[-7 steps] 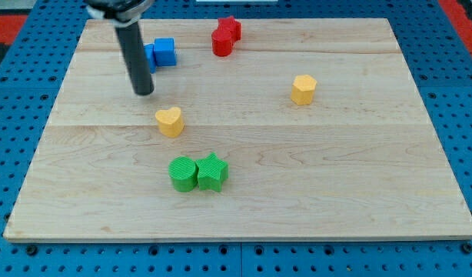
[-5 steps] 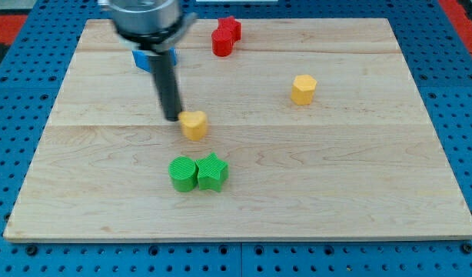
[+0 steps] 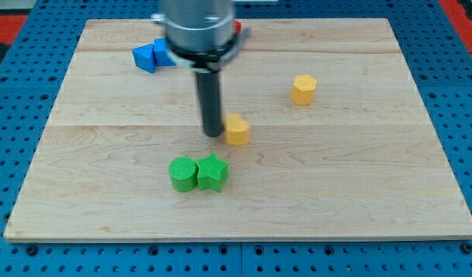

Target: Push the heart to the left of the hexagon

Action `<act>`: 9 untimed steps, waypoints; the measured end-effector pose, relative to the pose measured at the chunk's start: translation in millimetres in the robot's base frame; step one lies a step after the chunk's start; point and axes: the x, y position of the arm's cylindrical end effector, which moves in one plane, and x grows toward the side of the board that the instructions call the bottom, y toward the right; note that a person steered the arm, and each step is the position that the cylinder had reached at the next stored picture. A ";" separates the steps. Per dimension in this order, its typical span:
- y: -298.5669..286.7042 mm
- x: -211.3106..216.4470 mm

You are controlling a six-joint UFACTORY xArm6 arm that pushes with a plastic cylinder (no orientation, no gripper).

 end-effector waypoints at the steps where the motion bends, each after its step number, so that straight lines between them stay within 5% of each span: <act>1: 43.3 -7.5; 4: 57.0 16.4; 5: 103.7 15.9; 7: 172.6 -16.5; 8: 150.8 -24.4; 9: 147.8 18.2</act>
